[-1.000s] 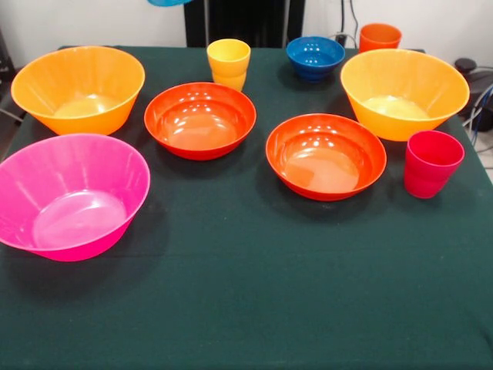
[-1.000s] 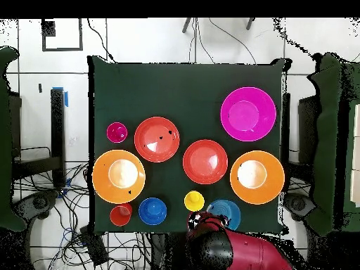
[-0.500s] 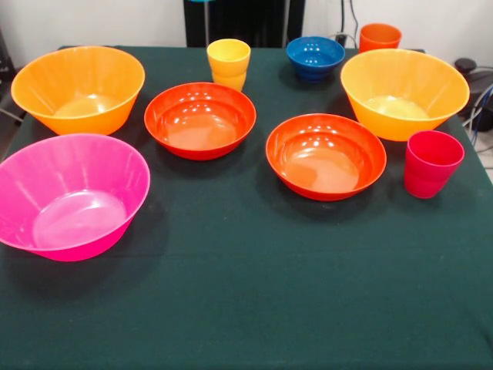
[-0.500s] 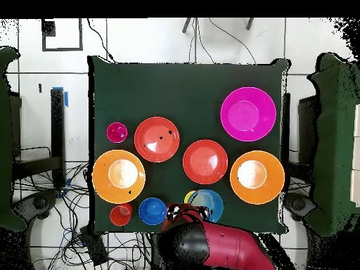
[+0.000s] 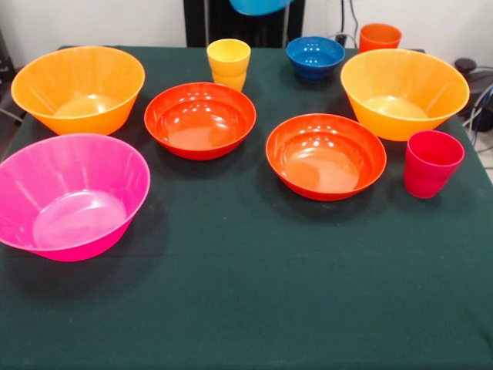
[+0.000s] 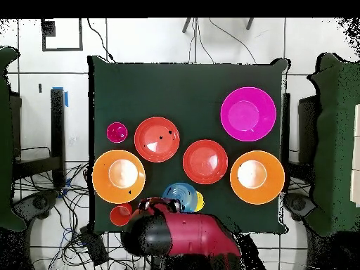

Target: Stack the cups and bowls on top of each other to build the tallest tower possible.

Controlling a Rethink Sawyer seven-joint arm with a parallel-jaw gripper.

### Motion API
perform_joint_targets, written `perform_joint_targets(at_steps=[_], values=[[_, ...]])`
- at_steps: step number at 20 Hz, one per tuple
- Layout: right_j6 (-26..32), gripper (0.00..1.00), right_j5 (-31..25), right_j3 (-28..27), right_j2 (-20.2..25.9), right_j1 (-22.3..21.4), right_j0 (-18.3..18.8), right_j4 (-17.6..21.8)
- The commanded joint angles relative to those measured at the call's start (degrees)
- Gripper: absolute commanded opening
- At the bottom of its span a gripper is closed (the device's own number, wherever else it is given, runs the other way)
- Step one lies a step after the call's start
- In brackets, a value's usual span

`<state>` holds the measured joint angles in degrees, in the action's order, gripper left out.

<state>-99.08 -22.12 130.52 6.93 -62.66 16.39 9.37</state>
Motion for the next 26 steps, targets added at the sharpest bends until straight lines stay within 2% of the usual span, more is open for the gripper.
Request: perform_joint_targets(at_steps=[1, 10, 16, 22, 26], values=[[-15.3, 0.0, 7.5, -5.9, -2.1, 10.8, -5.9, -3.2], [-21.2, 0.0, 8.8, -10.2, -5.3, 14.0, -13.7, -4.7], [-23.4, 0.0, 8.6, -14.6, -7.2, 16.8, -17.3, -5.0], [-22.2, 0.0, 6.8, -17.9, -7.0, 17.9, -16.9, -4.5], [-21.7, 0.0, 7.3, -20.5, -7.1, 20.2, -16.9, -4.2]])
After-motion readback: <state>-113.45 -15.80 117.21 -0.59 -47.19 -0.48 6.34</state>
